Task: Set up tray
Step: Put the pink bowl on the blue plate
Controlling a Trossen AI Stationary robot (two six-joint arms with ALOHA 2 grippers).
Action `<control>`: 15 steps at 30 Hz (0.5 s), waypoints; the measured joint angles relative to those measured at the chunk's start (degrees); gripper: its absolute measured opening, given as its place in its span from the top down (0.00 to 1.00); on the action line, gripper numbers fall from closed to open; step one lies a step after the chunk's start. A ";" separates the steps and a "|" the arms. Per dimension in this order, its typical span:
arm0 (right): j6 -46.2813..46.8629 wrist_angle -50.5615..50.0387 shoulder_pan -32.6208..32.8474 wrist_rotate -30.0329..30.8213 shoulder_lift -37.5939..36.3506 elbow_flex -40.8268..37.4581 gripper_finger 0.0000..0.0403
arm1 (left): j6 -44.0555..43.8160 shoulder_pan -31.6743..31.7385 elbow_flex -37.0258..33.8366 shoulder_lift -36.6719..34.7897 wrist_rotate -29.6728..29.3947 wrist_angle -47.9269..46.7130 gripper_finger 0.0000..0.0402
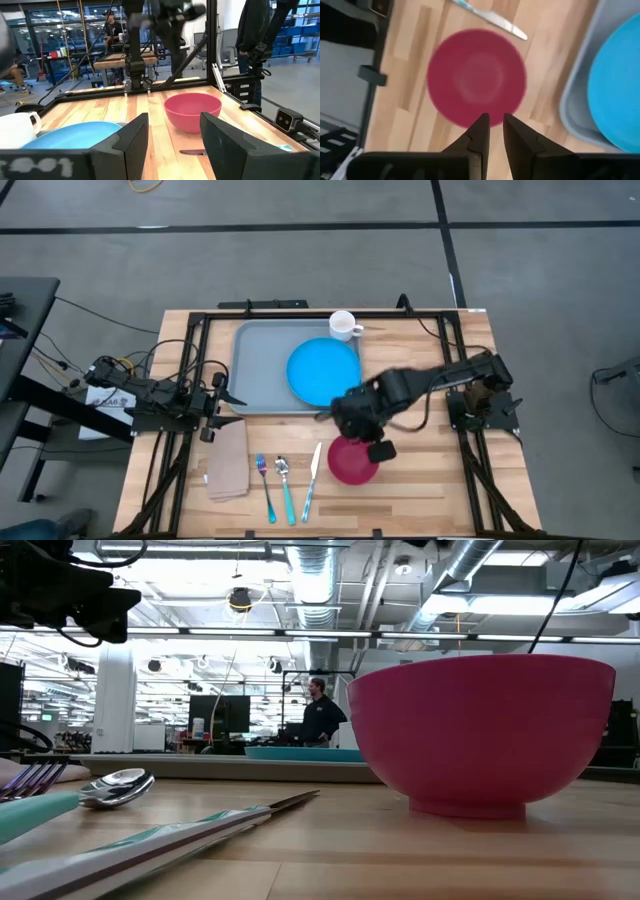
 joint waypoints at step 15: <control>2.42 8.73 -3.34 1.62 9.89 -6.35 0.82 | -0.13 -0.02 0.00 -0.01 0.02 -0.02 0.58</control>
